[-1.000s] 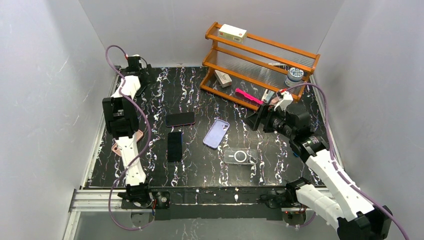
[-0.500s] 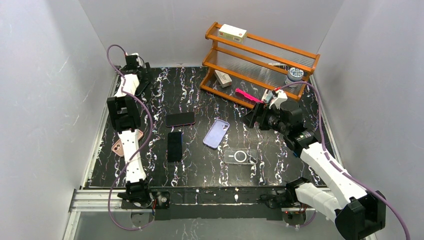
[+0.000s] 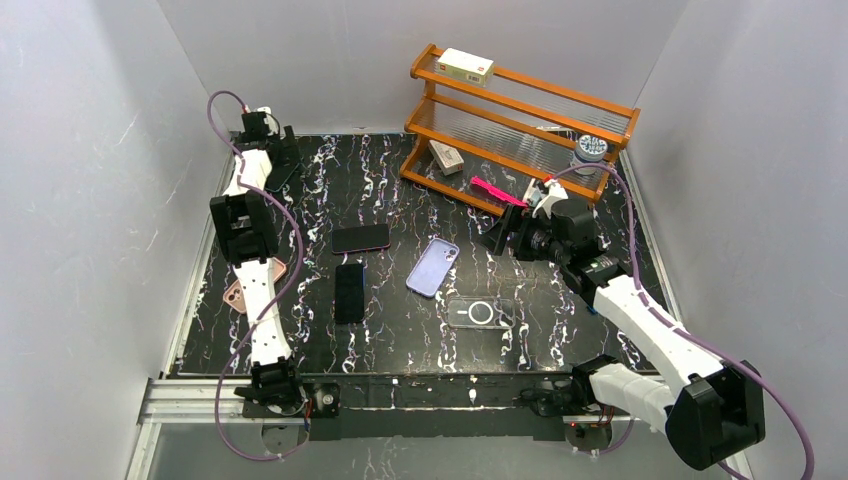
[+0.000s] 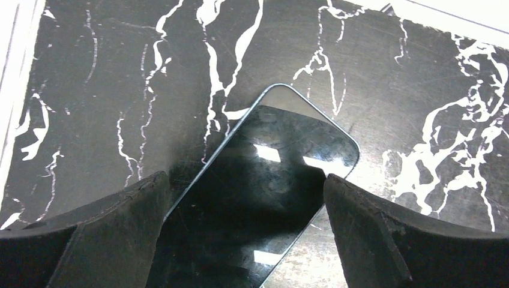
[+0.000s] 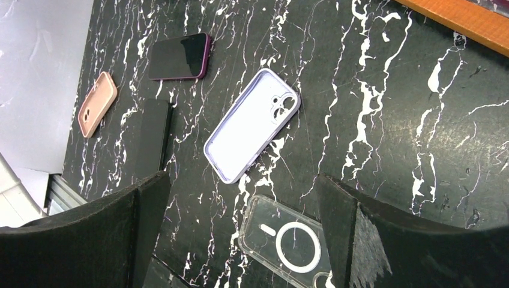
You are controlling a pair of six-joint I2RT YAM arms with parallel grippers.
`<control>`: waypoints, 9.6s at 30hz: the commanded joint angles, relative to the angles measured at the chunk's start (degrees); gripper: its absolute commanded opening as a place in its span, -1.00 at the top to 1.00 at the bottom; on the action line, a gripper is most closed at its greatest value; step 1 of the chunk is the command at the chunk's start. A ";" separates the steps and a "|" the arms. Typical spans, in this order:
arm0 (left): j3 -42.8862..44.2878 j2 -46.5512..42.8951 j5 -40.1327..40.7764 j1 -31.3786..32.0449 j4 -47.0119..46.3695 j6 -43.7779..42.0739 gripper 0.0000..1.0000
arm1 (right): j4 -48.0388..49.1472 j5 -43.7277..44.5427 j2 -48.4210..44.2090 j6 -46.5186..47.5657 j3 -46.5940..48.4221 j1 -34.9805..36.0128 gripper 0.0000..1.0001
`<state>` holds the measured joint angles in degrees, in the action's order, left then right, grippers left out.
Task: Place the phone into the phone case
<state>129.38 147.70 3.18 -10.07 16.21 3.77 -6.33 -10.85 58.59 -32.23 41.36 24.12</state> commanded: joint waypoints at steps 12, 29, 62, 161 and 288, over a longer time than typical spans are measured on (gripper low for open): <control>-9.12 -5.93 -6.28 0.22 4.17 0.12 -0.92 | -2.26 0.85 -3.44 -1.17 2.47 0.11 -0.96; -8.86 -7.58 -4.08 2.54 13.24 -2.57 -0.96 | -4.19 0.84 -5.62 -1.96 3.05 0.19 -0.95; -11.49 -11.54 -3.95 7.25 26.32 -10.93 -0.70 | -6.70 -0.41 -10.88 -5.16 1.72 0.14 -0.92; -62.64 -44.81 -41.63 13.01 -14.24 37.38 -0.55 | 43.00 7.40 64.60 -14.71 38.51 21.13 0.97; -86.23 -68.20 1.29 55.37 6.70 24.65 0.91 | -3.67 -27.56 -5.45 -11.89 -12.34 9.59 0.97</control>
<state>43.83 82.00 5.93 45.91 24.64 29.12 -19.70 -33.87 51.70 -42.63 30.15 33.12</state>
